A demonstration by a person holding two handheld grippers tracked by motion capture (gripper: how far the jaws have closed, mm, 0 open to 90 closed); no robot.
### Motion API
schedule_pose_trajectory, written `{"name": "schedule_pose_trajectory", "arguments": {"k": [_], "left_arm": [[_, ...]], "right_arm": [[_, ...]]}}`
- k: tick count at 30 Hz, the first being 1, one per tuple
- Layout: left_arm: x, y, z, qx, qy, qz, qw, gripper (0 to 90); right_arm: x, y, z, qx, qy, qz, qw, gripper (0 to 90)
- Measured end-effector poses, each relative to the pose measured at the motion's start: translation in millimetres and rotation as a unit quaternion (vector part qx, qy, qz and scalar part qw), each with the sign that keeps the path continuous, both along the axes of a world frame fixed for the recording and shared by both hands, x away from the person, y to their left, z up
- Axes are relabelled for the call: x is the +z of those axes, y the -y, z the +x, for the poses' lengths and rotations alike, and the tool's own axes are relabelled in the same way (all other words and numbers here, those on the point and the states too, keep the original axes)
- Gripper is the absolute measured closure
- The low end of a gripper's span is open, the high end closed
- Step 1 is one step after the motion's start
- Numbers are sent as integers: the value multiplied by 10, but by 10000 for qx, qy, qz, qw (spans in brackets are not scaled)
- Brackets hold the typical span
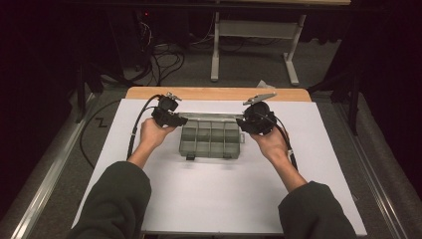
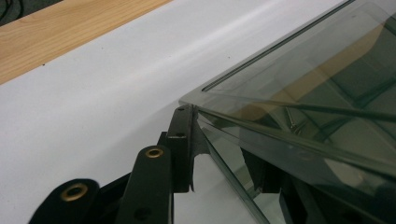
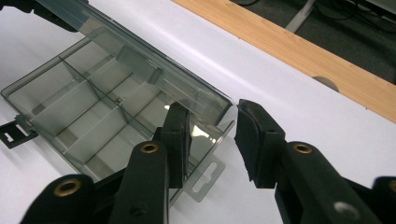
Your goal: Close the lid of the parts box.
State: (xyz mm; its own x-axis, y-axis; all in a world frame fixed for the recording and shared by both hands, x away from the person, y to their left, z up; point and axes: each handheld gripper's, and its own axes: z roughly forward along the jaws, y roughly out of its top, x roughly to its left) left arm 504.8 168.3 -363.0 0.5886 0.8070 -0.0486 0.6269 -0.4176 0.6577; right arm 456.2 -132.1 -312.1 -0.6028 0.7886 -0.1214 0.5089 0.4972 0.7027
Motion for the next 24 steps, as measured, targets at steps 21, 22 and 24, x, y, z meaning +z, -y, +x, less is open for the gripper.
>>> {"name": "schedule_pose_trajectory", "arguments": {"k": [21,22,24], "left_arm": [[80,-147,-201,-64,-282,25,9996,638],[86,-178,-214,-15,-302,50,9995,642],[122,-256,-236,119,-287,23,9995,663]], "right_arm": [[-41,-10,-65,174,1,-193,9997,683],[-43,-10,-68,161,-15,-182,9997,683],[-46,-11,-70,168,-14,-200,9997,682]]}}
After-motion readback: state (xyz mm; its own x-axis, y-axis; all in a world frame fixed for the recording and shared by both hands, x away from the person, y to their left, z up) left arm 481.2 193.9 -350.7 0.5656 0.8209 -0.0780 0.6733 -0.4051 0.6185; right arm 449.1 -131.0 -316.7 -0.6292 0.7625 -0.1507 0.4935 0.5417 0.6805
